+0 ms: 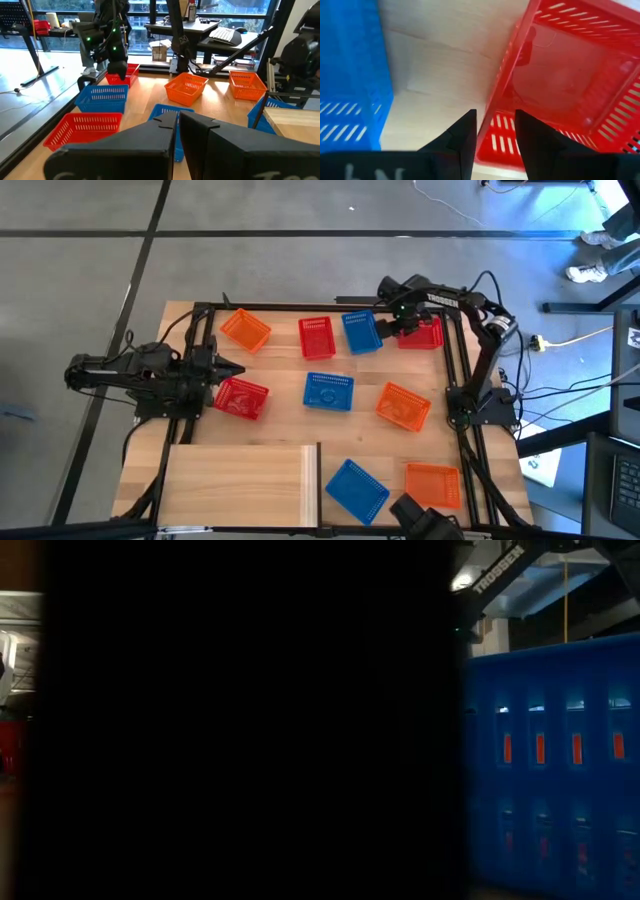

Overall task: Stack baskets on shelf by color
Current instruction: Put the top right red bin on the shelf

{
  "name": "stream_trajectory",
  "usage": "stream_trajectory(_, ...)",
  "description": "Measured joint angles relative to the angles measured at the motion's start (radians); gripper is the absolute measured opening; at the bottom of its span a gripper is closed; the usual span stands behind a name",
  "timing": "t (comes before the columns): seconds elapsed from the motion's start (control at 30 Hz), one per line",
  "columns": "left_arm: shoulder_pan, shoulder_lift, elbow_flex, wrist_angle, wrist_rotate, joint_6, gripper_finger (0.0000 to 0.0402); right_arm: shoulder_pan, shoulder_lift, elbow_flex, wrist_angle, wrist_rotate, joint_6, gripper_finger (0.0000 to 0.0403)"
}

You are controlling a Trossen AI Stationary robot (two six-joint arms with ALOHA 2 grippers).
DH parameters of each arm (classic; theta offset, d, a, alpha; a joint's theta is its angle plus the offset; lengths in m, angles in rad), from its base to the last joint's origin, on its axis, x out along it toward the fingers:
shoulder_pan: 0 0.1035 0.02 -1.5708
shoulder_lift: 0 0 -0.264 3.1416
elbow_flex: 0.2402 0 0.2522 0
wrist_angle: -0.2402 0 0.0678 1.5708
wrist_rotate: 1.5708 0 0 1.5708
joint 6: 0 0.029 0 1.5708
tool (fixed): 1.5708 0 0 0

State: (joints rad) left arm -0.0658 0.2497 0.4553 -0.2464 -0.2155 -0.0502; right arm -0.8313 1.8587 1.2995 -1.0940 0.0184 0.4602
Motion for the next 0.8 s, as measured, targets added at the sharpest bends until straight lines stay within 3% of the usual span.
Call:
stream_trajectory(0.2,0.0,0.0,0.0,0.0,0.0,0.0,0.0014,0.001,0.035,0.0,0.032,0.0,-0.017,0.0112)
stream_trajectory(0.4,0.0,0.0,0.0,0.0,0.0,0.0,0.0014,0.001,0.038,0.0,0.025,0.029,-0.054,0.0012)
stream_trajectory(0.8,0.0,-0.002,0.0,0.001,0.0,-0.027,0.0014,0.111,-0.045,0.016,-0.158,0.073,-0.126,0.0004)
